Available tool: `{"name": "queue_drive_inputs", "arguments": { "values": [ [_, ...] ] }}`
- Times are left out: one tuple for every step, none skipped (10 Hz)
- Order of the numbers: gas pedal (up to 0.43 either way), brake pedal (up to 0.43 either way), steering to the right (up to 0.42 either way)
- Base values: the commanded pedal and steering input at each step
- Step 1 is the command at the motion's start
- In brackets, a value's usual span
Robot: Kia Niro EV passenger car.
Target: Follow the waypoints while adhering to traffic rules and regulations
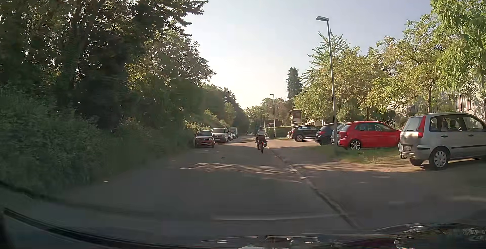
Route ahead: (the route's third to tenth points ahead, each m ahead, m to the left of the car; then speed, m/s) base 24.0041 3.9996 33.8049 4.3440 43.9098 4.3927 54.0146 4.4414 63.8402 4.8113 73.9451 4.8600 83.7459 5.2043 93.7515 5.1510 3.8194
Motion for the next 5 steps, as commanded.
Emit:
{"name": "queue_drive_inputs", "arguments": {
  "values": [
    [0.059, 0.0, -0.006],
    [0.059, 0.0, -0.004],
    [0.059, 0.0, -0.002],
    [0.059, 0.0, -0.001],
    [0.059, 0.0, -0.004]
  ]
}}
